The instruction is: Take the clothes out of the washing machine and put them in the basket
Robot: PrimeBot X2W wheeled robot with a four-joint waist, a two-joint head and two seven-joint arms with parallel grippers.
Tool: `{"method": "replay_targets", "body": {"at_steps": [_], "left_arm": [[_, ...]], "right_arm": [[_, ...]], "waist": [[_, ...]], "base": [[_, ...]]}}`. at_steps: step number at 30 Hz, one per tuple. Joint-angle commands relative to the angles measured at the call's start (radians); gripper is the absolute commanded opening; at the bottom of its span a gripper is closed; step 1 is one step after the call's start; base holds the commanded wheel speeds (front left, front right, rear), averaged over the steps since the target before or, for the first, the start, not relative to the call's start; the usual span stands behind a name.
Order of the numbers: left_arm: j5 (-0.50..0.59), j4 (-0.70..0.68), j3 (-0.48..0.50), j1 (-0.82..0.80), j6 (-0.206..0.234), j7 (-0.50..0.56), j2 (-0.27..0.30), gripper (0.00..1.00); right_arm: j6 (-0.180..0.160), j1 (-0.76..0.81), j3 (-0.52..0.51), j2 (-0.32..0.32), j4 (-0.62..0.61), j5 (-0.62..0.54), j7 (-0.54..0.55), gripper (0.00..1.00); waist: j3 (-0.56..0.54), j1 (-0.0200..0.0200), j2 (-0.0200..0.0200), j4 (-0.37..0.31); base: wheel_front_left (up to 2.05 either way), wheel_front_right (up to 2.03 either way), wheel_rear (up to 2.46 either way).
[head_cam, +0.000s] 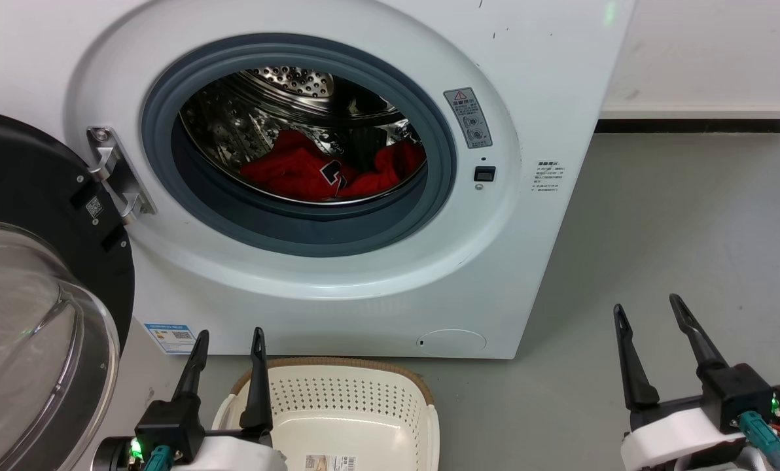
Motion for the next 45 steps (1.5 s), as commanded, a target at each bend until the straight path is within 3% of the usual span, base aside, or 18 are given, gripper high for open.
{"method": "replay_targets", "body": {"at_steps": [1,5,21,34,40,45], "left_arm": [[0.021,-0.001,0.01,0.012,-0.016,-0.009,-0.005,1.0],[0.061,0.003,0.025,0.019,-0.039,-0.017,-0.016,1.0],[0.208,0.007,0.014,0.03,-0.032,-0.044,-0.018,1.0],[0.194,0.012,0.02,0.032,-0.046,-0.044,-0.017,1.0],[0.193,0.044,0.025,-0.033,-0.089,-0.042,0.006,1.0],[0.204,0.103,0.041,-0.169,-0.134,-0.042,0.062,1.0]], "right_arm": [[0.0,0.014,-0.009,-0.004,0.011,0.012,-0.01,1.0],[0.0,0.013,-0.018,-0.003,0.045,0.037,-0.018,1.0],[-0.001,0.01,-0.023,-0.003,0.061,-0.064,-0.046,1.0],[-0.001,0.006,-0.022,-0.003,0.067,-0.049,-0.044,1.0],[-0.001,-0.036,-0.043,-0.003,0.078,-0.041,-0.044,1.0],[-0.001,-0.091,-0.037,-0.002,0.064,-0.007,-0.044,1.0]], "waist": [[0.0,0.0,0.0,0.0],[0.0,0.0,0.0,0.0],[0.001,0.0,0.0,-0.003],[0.008,0.0,0.0,-0.012],[0.09,0.0,0.0,-0.056],[0.235,0.0,0.0,-0.115]], "base": [[0.0,0.0,0.0],[0.0,0.0,0.0],[0.0,0.0,0.0],[0.0,0.0,0.0],[0.0,0.0,0.0],[0.0,0.0,0.0]]}}
